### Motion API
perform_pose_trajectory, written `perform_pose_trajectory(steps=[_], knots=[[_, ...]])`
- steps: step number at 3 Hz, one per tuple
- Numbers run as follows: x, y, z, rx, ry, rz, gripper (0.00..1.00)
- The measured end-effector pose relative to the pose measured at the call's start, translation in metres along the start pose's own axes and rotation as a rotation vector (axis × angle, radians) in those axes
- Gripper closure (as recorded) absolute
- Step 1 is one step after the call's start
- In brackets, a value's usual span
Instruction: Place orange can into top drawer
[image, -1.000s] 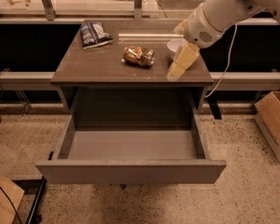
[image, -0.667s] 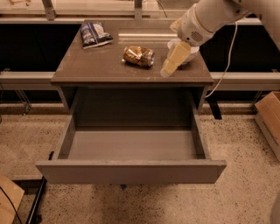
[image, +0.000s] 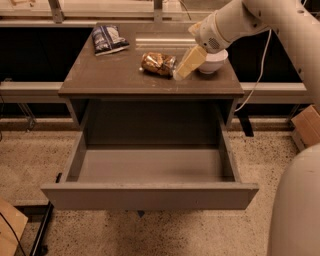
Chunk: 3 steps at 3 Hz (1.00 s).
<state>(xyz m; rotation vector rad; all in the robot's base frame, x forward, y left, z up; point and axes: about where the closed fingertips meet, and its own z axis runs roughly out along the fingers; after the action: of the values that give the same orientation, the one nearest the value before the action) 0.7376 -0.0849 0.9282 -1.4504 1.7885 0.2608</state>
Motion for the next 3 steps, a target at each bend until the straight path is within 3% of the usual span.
perform_pose_trajectory(steps=[3], knots=[[-0.005,-0.029,0.082,-0.086,-0.126,0.031,0.00]])
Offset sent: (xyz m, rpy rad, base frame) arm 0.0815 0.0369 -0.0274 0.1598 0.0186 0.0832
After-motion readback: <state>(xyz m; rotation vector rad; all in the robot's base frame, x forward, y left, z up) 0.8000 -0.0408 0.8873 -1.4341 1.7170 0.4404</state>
